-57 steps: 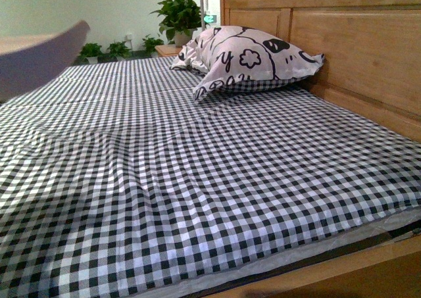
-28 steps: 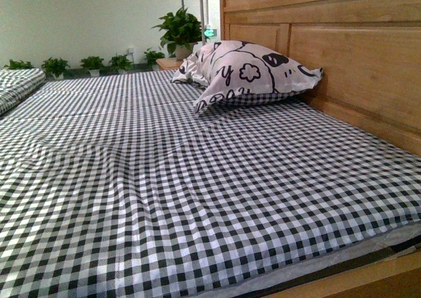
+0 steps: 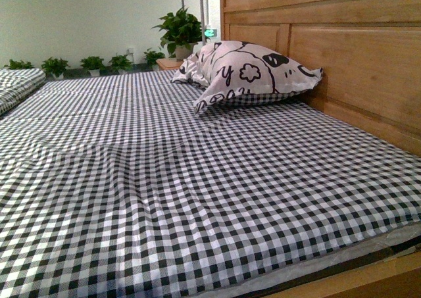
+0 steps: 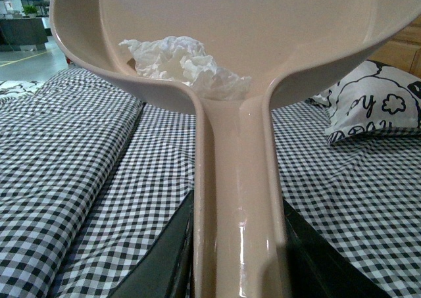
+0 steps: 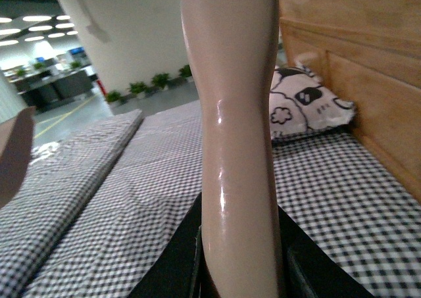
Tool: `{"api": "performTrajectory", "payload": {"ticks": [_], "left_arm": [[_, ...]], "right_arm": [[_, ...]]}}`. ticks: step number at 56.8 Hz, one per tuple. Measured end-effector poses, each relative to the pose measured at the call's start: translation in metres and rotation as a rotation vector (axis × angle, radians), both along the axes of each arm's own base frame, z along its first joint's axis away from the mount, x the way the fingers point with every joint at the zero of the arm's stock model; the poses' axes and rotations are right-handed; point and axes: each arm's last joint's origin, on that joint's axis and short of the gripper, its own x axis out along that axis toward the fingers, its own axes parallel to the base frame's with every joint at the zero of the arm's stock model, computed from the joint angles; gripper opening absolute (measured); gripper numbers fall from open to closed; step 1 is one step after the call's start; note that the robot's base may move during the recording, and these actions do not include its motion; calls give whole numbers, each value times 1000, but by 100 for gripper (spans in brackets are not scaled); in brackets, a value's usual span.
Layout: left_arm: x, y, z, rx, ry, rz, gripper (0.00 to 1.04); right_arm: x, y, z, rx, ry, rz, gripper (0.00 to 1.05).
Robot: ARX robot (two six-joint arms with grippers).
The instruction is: Clean up trash
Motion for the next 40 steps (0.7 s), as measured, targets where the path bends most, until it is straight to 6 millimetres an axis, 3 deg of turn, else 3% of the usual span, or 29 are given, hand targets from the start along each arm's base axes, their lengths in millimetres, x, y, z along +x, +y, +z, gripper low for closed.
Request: {"api": "performTrajectory", "payload": {"ticks": [40], "left_arm": [[0,0,0,-1,-1,-2,28]], "right_arm": [[0,0,-1,-26,-10,-14,20]]}}
